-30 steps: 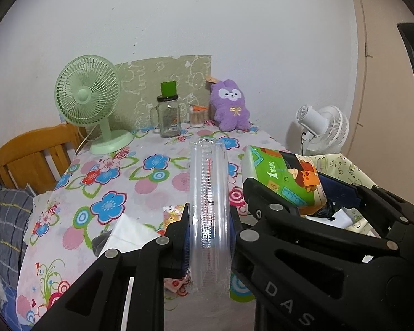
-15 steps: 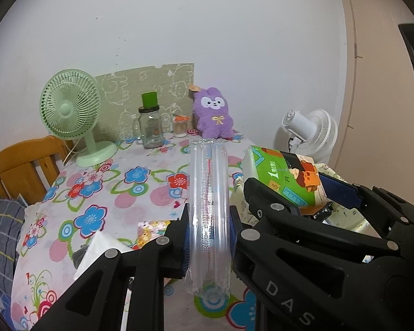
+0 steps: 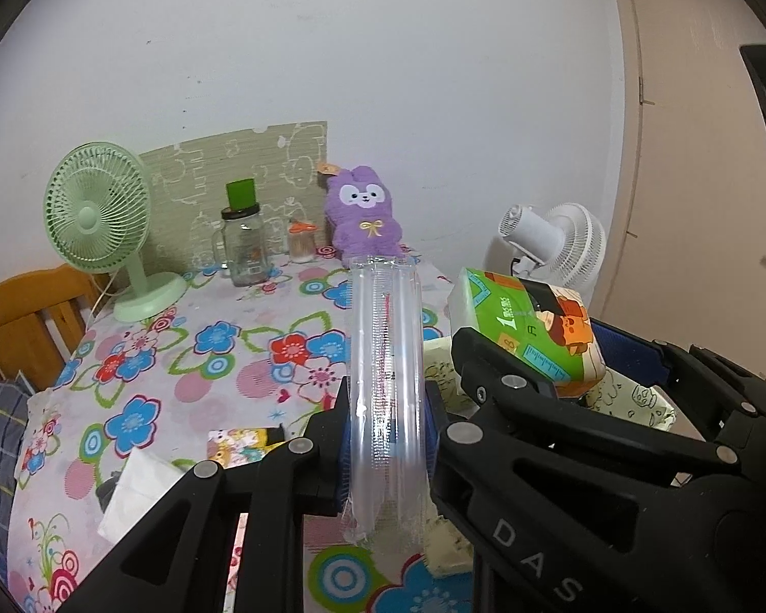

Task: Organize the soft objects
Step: 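Lift the tissue pack and straw bag with both tools toward the gift box, then lower the tissue pack into the box with the right tool while the left drops the straws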

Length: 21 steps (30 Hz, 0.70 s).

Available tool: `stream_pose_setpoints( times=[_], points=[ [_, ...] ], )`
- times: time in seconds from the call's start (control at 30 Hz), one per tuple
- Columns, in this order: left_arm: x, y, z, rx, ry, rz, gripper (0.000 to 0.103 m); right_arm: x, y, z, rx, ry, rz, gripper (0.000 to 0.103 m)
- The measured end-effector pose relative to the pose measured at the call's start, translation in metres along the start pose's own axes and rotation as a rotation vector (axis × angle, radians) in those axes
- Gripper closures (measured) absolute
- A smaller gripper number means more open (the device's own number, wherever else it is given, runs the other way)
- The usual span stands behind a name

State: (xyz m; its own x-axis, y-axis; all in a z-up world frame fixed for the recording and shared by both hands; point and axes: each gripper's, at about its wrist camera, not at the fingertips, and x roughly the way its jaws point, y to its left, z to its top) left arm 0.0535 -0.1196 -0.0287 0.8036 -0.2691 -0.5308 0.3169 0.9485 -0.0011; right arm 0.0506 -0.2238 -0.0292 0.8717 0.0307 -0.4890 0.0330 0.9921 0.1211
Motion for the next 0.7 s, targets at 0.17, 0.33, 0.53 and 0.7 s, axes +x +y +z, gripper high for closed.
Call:
stream_pose_setpoints(
  times=[0.17, 0.33, 0.53, 0.7],
  points=[
    [0.006, -0.011, 0.003, 0.007, 0.002, -0.012, 0.080, 0.002, -0.011, 0.002, 0.010, -0.001, -0.015, 0.030],
    [0.013, -0.020, 0.006, 0.012, 0.006, -0.024, 0.080, 0.004, -0.024, 0.003, 0.016, -0.001, -0.029, 0.030],
    [0.022, -0.032, 0.007, 0.021, 0.018, -0.032, 0.080, 0.010, -0.037, 0.004, 0.028, 0.005, -0.041, 0.030],
    [0.032, -0.041, 0.008, 0.035, 0.035, -0.036, 0.079, 0.016, -0.048, 0.003, 0.039, 0.012, -0.052, 0.030]
  ],
)
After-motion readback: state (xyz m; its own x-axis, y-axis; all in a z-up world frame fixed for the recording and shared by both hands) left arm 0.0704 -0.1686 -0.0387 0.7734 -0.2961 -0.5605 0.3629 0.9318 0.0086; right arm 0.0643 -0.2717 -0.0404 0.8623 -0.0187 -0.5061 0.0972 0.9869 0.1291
